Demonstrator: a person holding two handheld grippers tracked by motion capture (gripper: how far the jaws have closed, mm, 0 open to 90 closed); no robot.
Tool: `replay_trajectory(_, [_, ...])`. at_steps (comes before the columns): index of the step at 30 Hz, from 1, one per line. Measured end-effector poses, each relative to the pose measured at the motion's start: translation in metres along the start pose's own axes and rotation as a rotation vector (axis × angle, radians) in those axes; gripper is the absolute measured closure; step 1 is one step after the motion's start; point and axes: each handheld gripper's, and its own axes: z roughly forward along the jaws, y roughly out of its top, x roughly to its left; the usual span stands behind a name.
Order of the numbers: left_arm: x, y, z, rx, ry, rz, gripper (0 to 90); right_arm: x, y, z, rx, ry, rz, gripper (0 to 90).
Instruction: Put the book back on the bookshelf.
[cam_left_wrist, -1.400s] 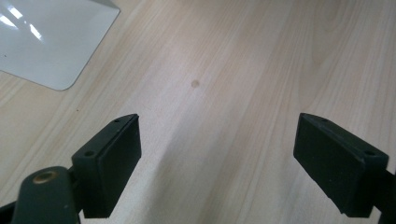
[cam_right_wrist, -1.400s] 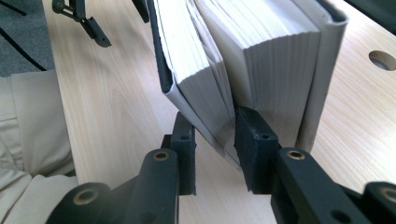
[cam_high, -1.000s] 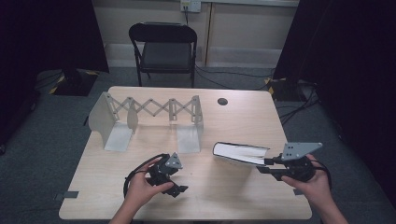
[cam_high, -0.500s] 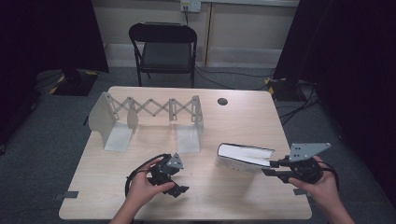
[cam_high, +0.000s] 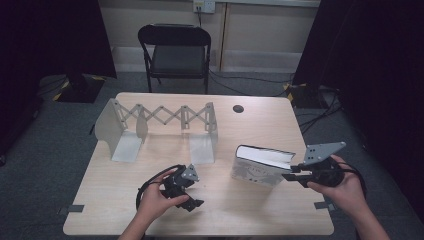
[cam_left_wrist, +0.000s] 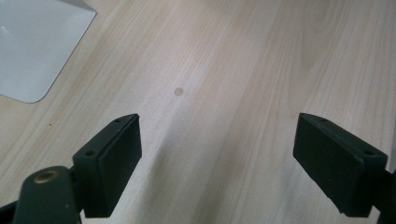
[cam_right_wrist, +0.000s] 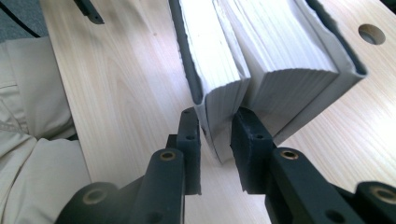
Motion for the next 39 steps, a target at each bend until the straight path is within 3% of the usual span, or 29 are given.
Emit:
replay_trajectory(8, [-0.001, 0.002, 0.001, -0.002, -0.007, -0.002, 15.4, -0.003, 0.008, 0.000, 0.050, -0.020, -0.022, 74.5])
replay_trajectory(20, [0.003, 0.006, 0.000, -0.016, -0.021, -0.003, 15.2, -0.014, 0.008, 0.002, 0.045, -0.016, -0.002, 74.6])
replay_trajectory(24, [0.001, 0.008, 0.005, 0.012, 0.016, 0.017, 15.0, -0.016, 0.008, 0.002, 0.046, -0.010, 0.001, 74.6])
replay_trajectory(33, [-0.001, 0.008, 0.007, 0.043, 0.036, 0.029, 15.4, -0.022, 0.007, 0.003, 0.042, 0.005, 0.042, 74.5])
replay_trajectory(39, [0.005, 0.012, 0.002, 0.027, 0.054, 0.021, 21.5, -0.026, 0.006, 0.004, 0.031, 0.006, 0.060, 74.2])
